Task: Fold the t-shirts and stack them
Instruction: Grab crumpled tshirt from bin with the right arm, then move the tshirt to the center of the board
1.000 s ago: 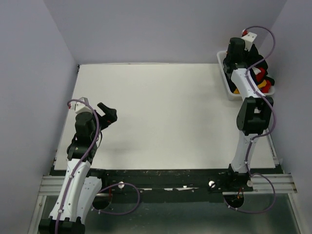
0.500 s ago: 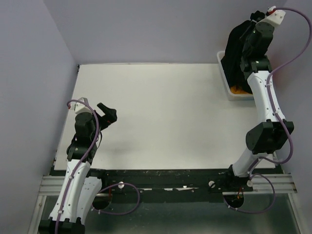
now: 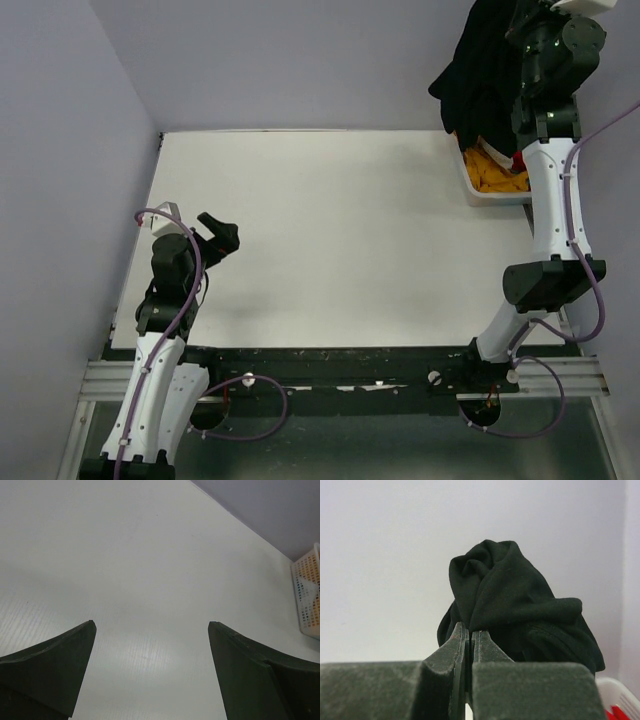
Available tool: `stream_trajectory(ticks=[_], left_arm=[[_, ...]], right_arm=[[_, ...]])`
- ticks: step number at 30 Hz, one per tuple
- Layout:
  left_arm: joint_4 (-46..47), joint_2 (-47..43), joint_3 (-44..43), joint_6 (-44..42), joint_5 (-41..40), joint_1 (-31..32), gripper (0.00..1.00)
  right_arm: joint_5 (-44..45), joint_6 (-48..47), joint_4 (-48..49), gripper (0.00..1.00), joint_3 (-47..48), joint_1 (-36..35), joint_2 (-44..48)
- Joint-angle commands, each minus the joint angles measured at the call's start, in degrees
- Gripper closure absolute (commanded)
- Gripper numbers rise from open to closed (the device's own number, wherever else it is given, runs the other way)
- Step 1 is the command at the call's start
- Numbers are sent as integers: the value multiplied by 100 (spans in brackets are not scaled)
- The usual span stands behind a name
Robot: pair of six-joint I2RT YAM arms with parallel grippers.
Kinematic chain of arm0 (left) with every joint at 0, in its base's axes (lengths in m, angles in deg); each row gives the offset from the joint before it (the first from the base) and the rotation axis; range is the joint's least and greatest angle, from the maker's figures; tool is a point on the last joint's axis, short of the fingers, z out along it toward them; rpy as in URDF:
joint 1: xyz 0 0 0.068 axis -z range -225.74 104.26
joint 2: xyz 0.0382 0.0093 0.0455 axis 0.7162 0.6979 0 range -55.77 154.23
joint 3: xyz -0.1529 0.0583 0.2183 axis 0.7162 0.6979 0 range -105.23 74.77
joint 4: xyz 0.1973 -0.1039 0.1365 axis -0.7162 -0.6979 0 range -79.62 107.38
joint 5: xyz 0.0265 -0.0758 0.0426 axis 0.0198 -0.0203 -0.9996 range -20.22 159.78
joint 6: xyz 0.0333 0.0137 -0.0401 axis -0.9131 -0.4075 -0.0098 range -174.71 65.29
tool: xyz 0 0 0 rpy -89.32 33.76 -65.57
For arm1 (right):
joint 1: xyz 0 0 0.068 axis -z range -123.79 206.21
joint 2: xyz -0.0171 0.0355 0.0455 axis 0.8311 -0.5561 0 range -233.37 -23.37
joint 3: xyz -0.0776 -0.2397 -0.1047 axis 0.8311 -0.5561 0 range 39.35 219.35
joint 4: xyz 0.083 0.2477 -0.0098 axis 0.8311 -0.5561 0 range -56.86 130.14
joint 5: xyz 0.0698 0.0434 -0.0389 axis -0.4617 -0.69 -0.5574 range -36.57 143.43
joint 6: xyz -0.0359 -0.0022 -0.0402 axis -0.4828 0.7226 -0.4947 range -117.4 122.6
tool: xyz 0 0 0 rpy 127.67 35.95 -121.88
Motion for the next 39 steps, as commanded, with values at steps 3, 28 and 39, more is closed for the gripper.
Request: stream_trajectory(ticks=[3,28,39], left_arm=[[44,-65,103,-62,139,-14,1],[-340,-2163,445,1016,1617,-14,1],[-596,-738,689,1311,2034,129,1]], right_arm=[[-1858,1057,354,99,407,7,33],[-2383,2630,-598,99,-2937,-3113,2674],[-96,2638,-645,53,-4404,-3113,597]])
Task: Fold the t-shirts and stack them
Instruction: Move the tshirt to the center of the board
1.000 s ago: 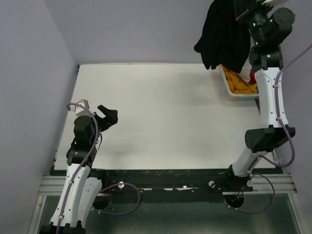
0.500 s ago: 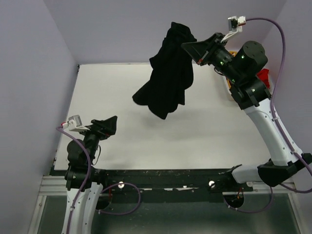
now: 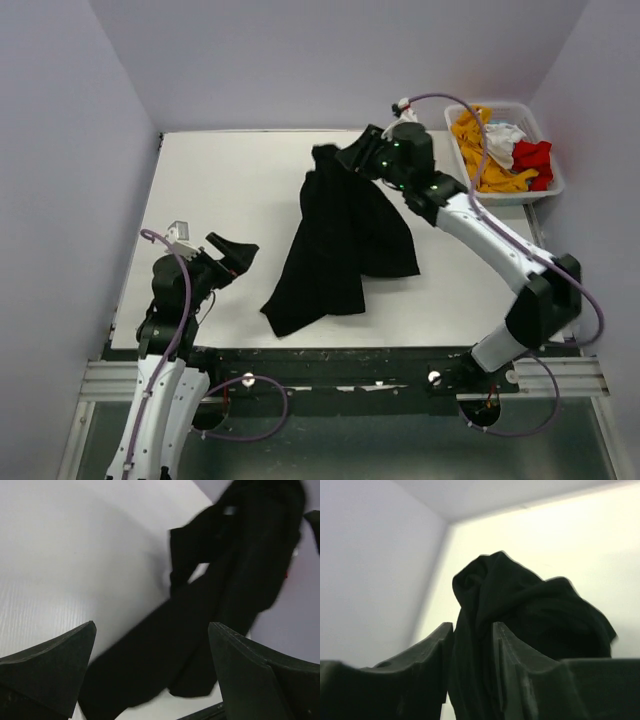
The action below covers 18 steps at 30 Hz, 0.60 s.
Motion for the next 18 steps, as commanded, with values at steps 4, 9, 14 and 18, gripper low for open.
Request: stream_trajectory(ticks=[4,9,14,18], left_arm=[[-389,1204,100,156,-313,893,1],[-848,2401,-285,380,-1337,2293,1],[-1082,3482,-800,653,-2131,3626,1],[-705,4528,-1623,365,-1983,4598,1]], right_arm=[[2682,-223,-994,0,342,19,-1782],[3462,-280,-551,0,-838,18,-650],[3596,-131,-366,0,-2707,17,841],[3471,238,-436,0,-3867,17,1619]])
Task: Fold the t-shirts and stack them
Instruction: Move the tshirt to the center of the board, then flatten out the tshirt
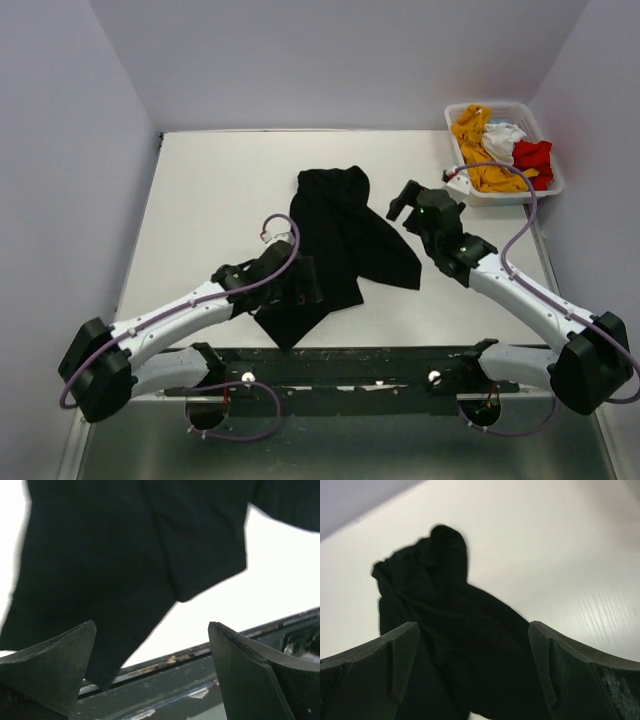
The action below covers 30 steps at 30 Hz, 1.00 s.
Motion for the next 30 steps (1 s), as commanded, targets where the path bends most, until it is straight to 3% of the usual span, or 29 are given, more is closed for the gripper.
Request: stream_trajectory(ticks=[1,6,11,22,26,30], left_arm=[[289,1120,-1105,-203,-236,979,1],[97,2586,-2221,-377,-111,1434,2],[-500,3640,-3236,-479,-576,1826,1],[-1486,4956,-4327,-216,-1241,2022,6],[-1723,5170,-4412,-84,-1415,2070,13],[-1863,5310,-4394,10,-1515,2079,27]], right_arm=[[186,478,-237,0,-1187,4,384],[40,932,-277,0,-1832,4,734],[46,919,-337,0,-1882,4,554],[522,1301,-538,0,-1949,4,512],[667,1331,-538,0,-1997,9,568],[727,1372,-537,0,-2005,4,570]])
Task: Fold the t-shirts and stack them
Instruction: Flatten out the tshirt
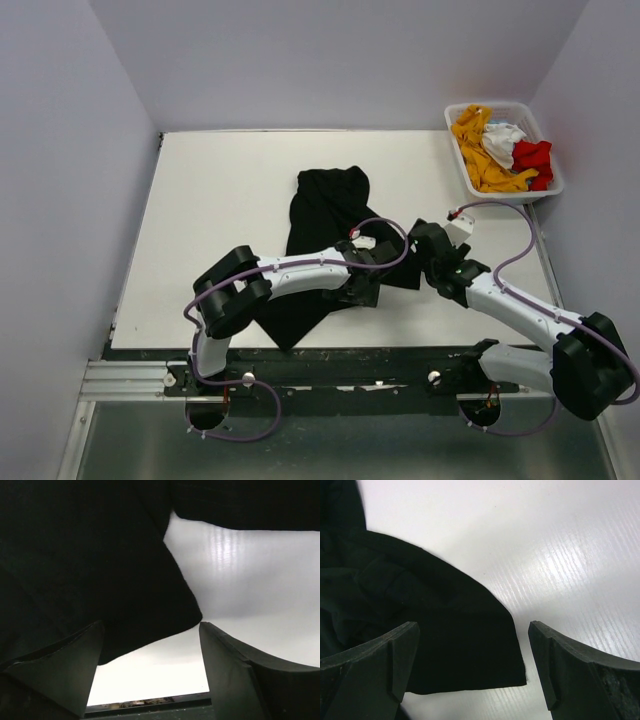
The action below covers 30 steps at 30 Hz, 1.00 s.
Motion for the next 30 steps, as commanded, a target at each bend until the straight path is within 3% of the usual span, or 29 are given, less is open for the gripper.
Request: stream_trajectory(ticks=[1,4,13,15,16,17,18,24,30], left_arm=[[-411,193,-81,189,-376,55,30],[-384,276,-78,195,-417,59,40],[-211,492,-193,137,-427,-17,44],[-104,490,-86,137,-377,-85,60],[-72,463,-26,153,-380,-115,72],[-41,423,41,179,-398,-138,90],[-50,351,98,240,-453,-173,100],[222,-589,691,371,-1052,-208,100],[621,-2034,1346,286,-1561,-205,100]], right_arm=[[370,160,-95,0,-62,6,79],[343,154,-96,0,-52,6,33],[187,98,-95,0,-50,6,41],[169,96,-95,0,-58,7,71],[156,86,-95,0,-66,6,84],[128,69,-89,0,-69,10,98],[95,40,-74,0,-77,6,101],[-429,-258,56,1,-96,6,-81],[-1251,-838,413,8,-30,1,-737]])
